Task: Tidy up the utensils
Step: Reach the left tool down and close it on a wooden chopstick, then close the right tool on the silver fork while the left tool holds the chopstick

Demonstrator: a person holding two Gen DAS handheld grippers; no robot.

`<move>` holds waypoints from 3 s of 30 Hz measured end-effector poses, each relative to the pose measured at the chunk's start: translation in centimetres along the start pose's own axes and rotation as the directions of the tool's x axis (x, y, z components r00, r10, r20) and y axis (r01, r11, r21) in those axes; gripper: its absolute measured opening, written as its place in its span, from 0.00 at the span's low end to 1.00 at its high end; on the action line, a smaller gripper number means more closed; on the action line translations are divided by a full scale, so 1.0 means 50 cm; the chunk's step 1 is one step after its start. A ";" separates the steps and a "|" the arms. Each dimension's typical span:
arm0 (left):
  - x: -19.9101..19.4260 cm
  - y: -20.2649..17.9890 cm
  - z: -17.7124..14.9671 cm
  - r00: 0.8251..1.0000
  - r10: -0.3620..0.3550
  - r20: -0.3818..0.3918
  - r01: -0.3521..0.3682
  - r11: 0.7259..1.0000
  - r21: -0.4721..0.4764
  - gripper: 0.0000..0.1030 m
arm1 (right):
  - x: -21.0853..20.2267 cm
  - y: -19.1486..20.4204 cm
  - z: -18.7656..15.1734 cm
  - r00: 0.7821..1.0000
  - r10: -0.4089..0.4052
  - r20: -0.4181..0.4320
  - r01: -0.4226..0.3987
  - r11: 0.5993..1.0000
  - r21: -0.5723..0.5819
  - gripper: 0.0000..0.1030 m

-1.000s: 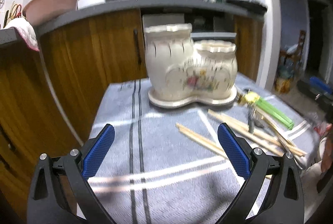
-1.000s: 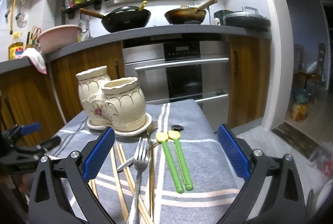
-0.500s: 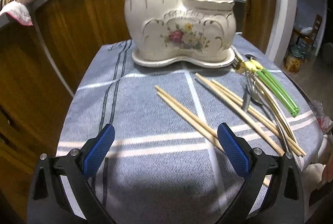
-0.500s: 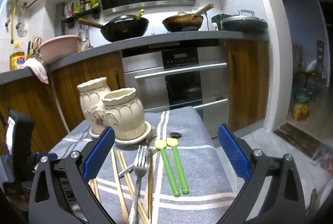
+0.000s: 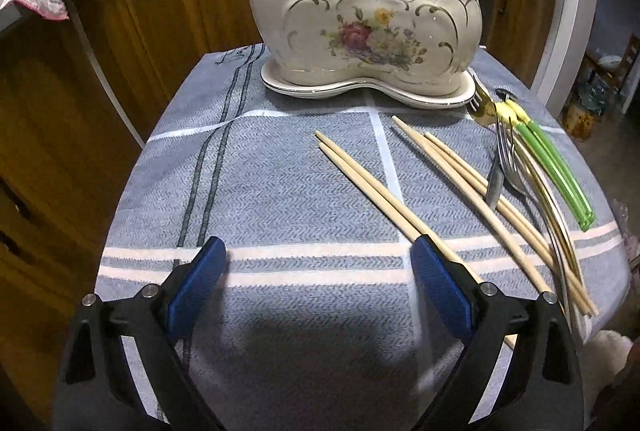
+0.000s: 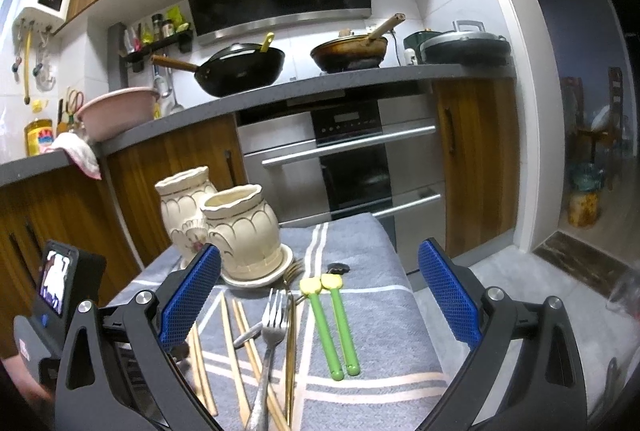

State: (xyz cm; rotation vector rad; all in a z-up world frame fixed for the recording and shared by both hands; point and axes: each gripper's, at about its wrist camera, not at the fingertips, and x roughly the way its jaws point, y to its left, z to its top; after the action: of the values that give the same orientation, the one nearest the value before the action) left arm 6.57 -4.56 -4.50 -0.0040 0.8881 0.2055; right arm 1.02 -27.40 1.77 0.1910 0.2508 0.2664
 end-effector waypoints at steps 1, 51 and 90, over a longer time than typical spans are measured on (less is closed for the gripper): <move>-0.003 0.001 0.000 1.000 -0.004 0.006 0.004 1.000 -0.005 0.90 | -0.001 -0.001 0.000 1.000 -0.001 0.000 0.001 1.000 0.001 0.95; -0.002 0.036 0.030 0.970 -0.184 -0.157 0.201 0.974 0.102 0.47 | 0.003 -0.005 -0.007 1.000 0.014 -0.015 -0.014 1.000 0.016 0.95; -0.021 0.103 -0.026 0.959 -0.283 0.001 0.265 0.898 0.350 0.07 | 0.168 0.092 -0.113 0.846 0.027 -0.532 -0.113 0.985 -0.129 0.19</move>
State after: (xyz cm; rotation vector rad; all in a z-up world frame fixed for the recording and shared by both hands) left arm 4.00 0.19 -4.09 0.2037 0.8517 -0.2176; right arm 6.27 -19.80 -4.43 -0.0355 0.7737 0.4093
